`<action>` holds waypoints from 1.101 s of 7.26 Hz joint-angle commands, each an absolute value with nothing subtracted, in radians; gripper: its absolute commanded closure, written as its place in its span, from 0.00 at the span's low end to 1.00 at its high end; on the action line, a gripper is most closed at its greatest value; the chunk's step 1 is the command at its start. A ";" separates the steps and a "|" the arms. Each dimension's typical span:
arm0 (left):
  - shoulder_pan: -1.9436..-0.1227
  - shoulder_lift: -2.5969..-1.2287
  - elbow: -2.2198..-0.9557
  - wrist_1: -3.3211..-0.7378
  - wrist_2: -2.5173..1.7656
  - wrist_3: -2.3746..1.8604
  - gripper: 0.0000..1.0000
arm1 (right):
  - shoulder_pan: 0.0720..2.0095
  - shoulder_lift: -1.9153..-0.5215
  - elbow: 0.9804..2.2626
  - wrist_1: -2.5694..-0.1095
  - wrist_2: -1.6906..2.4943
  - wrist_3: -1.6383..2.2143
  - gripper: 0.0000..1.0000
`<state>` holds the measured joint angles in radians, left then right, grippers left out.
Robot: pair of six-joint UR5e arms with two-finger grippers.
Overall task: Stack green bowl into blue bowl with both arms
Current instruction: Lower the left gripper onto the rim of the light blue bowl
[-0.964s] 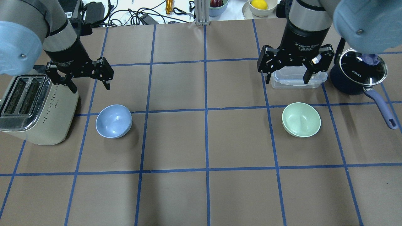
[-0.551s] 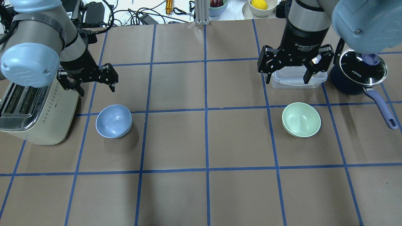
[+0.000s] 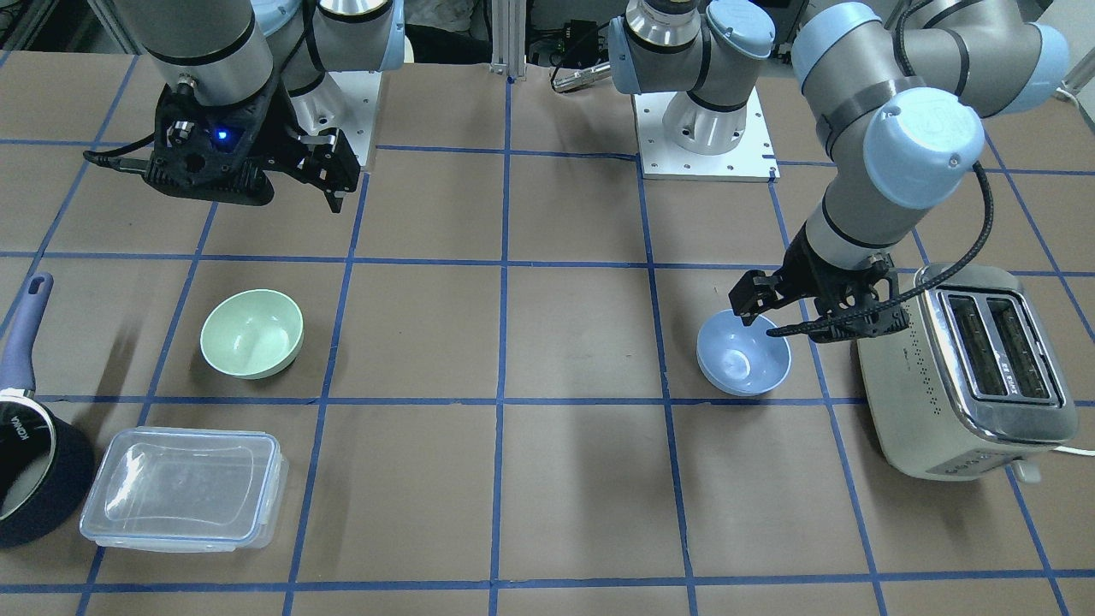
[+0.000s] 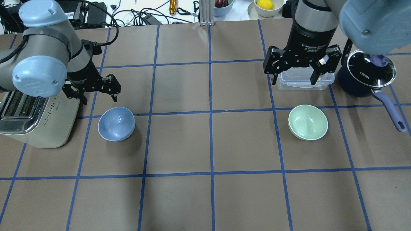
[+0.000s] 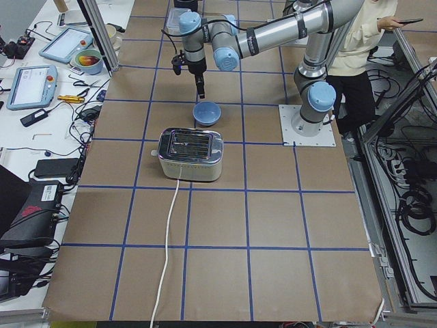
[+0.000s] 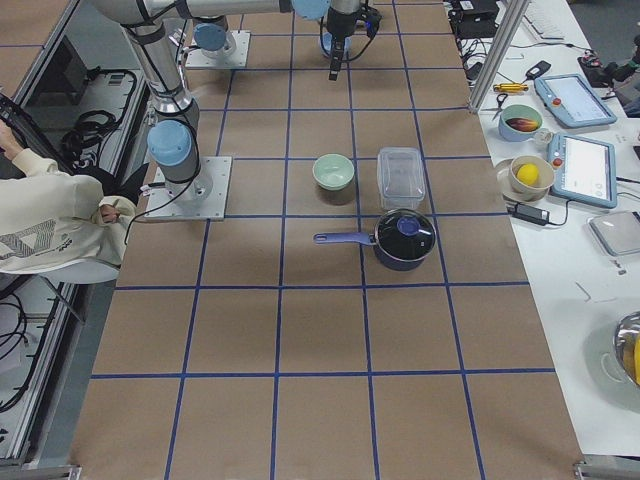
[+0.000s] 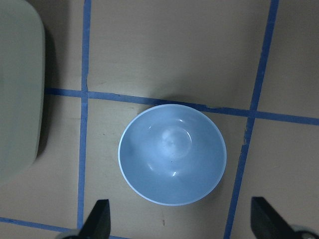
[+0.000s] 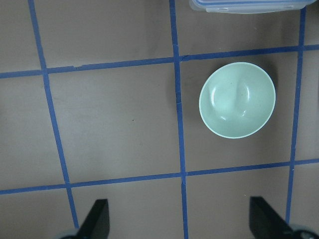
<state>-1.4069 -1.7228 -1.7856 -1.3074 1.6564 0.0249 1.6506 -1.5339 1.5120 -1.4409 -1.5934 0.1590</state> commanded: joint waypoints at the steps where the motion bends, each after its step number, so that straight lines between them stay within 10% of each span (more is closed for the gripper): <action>1: -1.350 -1.758 -1.845 -1.217 1.654 0.070 0.00 | 1.651 -1.531 1.511 -1.440 -1.594 0.156 0.00; 8: -1.327 -1.881 -1.925 -1.078 1.657 0.080 0.03 | 1.651 -1.529 1.516 -1.442 -1.594 0.156 0.00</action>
<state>-1.3292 -1.8626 -1.9227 -1.0875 1.6555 0.0809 1.6506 -1.5294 1.5153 -1.4408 -1.5938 0.1564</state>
